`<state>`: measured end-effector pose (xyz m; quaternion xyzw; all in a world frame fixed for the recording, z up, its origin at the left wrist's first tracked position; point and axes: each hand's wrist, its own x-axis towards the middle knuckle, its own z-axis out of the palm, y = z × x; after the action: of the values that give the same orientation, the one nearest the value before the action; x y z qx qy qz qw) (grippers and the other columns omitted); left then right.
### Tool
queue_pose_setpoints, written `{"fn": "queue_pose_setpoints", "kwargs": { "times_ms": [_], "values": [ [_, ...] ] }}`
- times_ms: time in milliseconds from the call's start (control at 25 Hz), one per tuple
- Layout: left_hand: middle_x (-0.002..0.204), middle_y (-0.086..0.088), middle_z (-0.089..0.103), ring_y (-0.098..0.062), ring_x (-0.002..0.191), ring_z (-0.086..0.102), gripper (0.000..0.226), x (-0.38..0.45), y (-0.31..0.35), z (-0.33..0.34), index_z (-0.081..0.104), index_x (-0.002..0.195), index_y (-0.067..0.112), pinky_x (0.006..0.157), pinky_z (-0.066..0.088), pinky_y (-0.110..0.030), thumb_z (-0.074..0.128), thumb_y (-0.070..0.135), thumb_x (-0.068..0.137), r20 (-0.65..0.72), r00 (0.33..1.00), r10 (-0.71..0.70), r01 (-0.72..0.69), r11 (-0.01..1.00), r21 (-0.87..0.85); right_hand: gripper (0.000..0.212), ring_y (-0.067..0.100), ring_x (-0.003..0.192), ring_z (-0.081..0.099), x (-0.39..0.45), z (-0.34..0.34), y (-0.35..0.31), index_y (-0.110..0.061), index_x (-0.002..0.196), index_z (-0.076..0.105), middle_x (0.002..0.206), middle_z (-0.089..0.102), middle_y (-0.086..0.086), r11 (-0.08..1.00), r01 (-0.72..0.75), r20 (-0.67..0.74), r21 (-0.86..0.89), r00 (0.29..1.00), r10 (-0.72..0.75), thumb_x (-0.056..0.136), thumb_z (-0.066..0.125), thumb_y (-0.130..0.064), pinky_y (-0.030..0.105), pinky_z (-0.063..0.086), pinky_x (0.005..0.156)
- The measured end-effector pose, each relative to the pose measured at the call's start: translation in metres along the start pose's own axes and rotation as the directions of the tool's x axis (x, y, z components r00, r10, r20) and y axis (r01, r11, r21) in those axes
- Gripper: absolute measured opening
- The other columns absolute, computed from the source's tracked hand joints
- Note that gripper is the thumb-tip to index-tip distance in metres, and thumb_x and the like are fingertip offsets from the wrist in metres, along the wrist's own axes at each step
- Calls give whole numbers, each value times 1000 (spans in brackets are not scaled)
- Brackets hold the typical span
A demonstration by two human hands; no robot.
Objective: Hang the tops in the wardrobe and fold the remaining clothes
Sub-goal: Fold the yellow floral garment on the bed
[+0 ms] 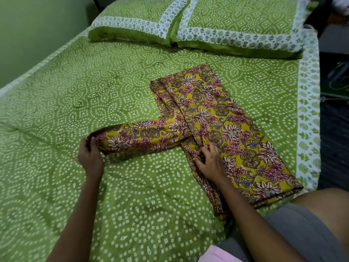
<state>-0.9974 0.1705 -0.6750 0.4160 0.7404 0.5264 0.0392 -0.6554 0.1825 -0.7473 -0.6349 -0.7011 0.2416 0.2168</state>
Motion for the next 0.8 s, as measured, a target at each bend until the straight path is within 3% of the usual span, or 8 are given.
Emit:
{"fn": "queue_pose_setpoints", "kwargs": {
  "times_ms": [80, 160, 240, 400, 480, 560, 680, 800],
  "values": [
    [74, -4, 57, 5, 68, 53, 24, -13, 12, 2, 56, 89, 3, 68, 37, -30, 41, 20, 97, -108, 994, -20, 14, 999, -50, 28, 26, 130, 33, 0, 0, 0, -8, 101, 55, 139, 37, 13, 1000, 0, 3, 0, 1000, 0, 85, 64, -30, 35, 39, 98],
    [88, -26, 61, -29, 81, 58, 31, -13, 27, 3, 55, 100, -6, 71, 36, -39, 39, 20, 98, -159, 987, 36, -32, 999, 29, 29, 25, 129, 33, 0, 1, -1, -8, 101, 55, 138, 38, 13, 1000, -1, 4, 0, 1000, 1, 86, 64, -30, 35, 38, 98],
    [100, -34, 60, -41, 89, 56, 35, 7, 22, 8, 54, 106, -11, 76, 35, -44, 40, 20, 99, -61, 998, 33, -17, 972, 236, 29, 25, 128, 33, 0, 1, -1, -7, 101, 55, 137, 38, 13, 1000, 2, 2, 0, 1000, -2, 86, 64, -31, 35, 39, 96],
    [110, -38, 57, -48, 103, 54, 36, 37, -22, 16, 56, 110, -12, 89, 43, -49, 48, 21, 96, 279, 908, -312, 128, 842, 525, 33, 21, 115, 42, -1, 0, 1, -9, 104, 58, 122, 48, 8, 993, -13, -29, 120, 999, 17, 83, 67, -32, 29, 38, 84],
    [113, -37, 55, -48, 106, 53, 40, 32, -25, 21, 52, 114, -11, 91, 43, -50, 54, 23, 92, 255, 890, -378, 195, 821, 537, 32, 19, 108, 49, 2, 1, 1, -12, 109, 60, 118, 53, 5, 960, -69, -61, 272, 994, 89, 83, 69, -26, 27, 40, 80],
    [121, -35, 50, -48, 113, 48, 54, 21, -17, 29, 41, 124, -7, 95, 39, -49, 60, 26, 87, 171, 913, -371, 249, 837, 488, 29, 20, 100, 56, 7, -4, 0, -17, 110, 62, 119, 57, 4, 854, -170, -96, 492, 964, 247, 83, 68, -12, 30, 48, 75],
    [140, -34, 32, -46, 130, 30, 81, -7, -2, 38, 24, 139, -7, 107, 23, -53, 68, 30, 82, 143, 920, -366, 243, 815, 526, 33, 16, 83, 59, 13, -18, 2, -20, 111, 63, 115, 58, 0, 560, -289, -22, 777, 876, 481, 84, 64, -1, 40, 54, 72],
    [136, -29, 39, -41, 127, 35, 63, -45, 20, 41, 36, 135, -7, 107, 24, -51, 65, 21, 86, 208, 962, -176, 63, 887, 457, 36, 21, 92, 62, 17, -21, 7, -21, 113, 63, 118, 59, 3, 403, -318, 48, 858, 831, 554, 84, 63, 0, 37, 55, 78]
  ]
}}
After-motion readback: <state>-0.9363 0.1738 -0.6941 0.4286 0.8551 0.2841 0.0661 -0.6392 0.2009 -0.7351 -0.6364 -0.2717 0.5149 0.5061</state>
